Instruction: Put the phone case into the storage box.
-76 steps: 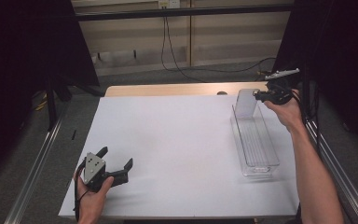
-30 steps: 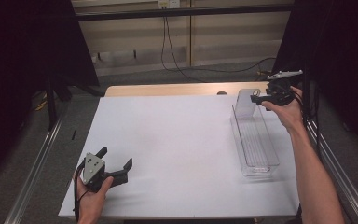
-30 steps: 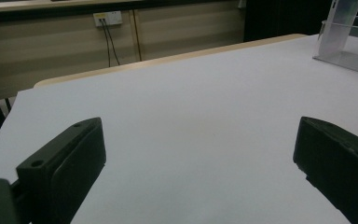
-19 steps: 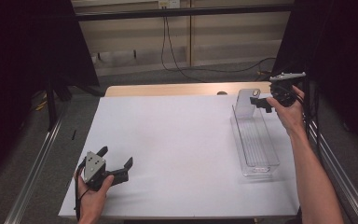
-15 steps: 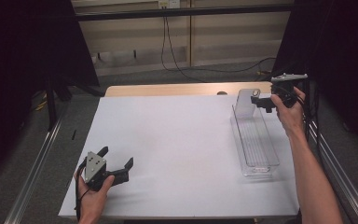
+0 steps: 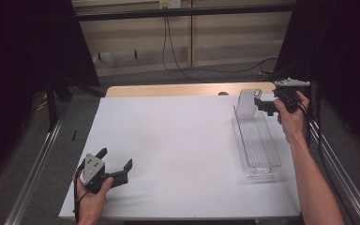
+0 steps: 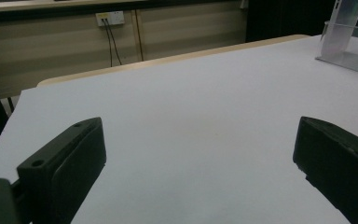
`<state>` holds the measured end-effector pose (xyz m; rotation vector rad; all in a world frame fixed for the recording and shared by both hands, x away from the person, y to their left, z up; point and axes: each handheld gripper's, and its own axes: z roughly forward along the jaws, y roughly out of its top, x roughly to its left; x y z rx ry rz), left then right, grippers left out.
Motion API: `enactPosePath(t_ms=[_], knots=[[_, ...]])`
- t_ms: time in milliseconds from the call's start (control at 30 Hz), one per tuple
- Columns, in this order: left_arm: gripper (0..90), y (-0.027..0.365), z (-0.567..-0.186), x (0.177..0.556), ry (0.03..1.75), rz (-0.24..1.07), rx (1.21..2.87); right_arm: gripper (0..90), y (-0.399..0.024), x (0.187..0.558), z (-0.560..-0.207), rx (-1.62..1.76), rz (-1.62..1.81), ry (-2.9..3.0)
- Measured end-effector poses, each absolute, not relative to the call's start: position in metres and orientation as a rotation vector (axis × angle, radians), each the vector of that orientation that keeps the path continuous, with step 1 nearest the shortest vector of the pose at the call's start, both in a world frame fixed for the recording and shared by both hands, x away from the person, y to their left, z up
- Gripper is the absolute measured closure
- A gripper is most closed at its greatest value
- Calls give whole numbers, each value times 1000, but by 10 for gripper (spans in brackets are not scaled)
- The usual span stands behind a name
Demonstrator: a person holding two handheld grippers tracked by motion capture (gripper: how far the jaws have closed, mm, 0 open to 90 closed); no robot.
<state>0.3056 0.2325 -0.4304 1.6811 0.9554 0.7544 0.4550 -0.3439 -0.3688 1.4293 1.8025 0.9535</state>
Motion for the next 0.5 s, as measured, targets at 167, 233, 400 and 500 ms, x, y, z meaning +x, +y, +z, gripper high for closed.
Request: enactPosePath(t_ms=[167,233,400,500], knots=[[28,234,-428,303,947,760,1663,72,-340,449,-370,1381,981,1757],[28,234,-428,303,944,756,1660,55,-338,445,-369,1372,1008,1761],[28,234,-427,301,943,750,1658,47,-335,438,-369,1339,1029,1734],[28,234,-427,300,945,753,1658,43,-334,434,-369,1331,1047,1700]])
